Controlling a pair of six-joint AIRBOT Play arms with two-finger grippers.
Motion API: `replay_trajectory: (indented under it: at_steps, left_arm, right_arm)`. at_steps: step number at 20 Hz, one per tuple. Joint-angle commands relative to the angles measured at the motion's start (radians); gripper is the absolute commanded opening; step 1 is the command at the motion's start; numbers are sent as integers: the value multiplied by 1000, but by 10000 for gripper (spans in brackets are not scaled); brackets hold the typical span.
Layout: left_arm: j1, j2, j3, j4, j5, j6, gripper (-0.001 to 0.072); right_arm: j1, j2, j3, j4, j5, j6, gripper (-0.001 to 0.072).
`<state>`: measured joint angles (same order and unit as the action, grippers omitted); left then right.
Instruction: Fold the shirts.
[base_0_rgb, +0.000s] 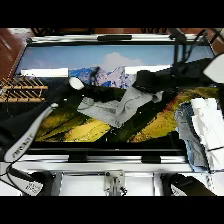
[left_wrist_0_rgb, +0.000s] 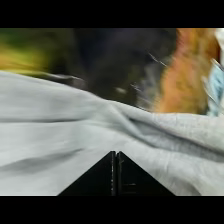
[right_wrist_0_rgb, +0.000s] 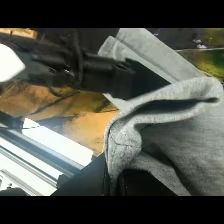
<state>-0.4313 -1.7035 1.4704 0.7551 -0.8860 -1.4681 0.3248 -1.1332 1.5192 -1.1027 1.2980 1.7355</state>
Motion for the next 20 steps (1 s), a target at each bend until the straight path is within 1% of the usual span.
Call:
replay_trajectory:
  at_steps: [1,2,3,6,9,12,13,14,15,16,17,18,20]
  left_arm:
    - [158,135,-1,290,-145,-98,28]
    - [212,190,-1,369,-175,-121,28]
    - [263,242,-1,415,-198,-127,28]
    - [416,400,-1,442,-240,-125,29]
    - [512,539,-1,442,-265,-117,30]
    - [532,626,-2,443,-294,-112,30]
    - [528,642,-2,443,-306,-112,30]
    - [521,648,-2,443,-316,-112,30]
    - [513,649,-2,443,-324,-112,30]
    - [505,647,-5,443,-323,-112,30]
    - [497,645,-12,443,-321,-112,30]
    - [496,645,-24,443,-320,-112,30]
    - [495,645,-58,443,-319,-112,30]
  right_arm:
    - [55,-91,0,-18,-71,-12,56]
    - [69,-140,0,-18,-77,-22,56]
    - [84,-189,0,-17,-91,-30,56]
    - [133,-352,1,5,-203,-51,56]
    - [165,-502,1,129,-332,-73,56]
    - [191,-617,1,299,-443,-100,63]
    - [198,-643,1,351,-467,-112,199]
    - [207,-657,1,402,-490,-145,408]
    - [210,-659,1,451,-509,-200,458]
    - [211,-651,3,485,-513,-248,458]
    - [202,-636,13,483,-497,-269,458]
    - [187,-616,23,459,-469,-275,458]
    - [142,-556,32,362,-397,-272,458]
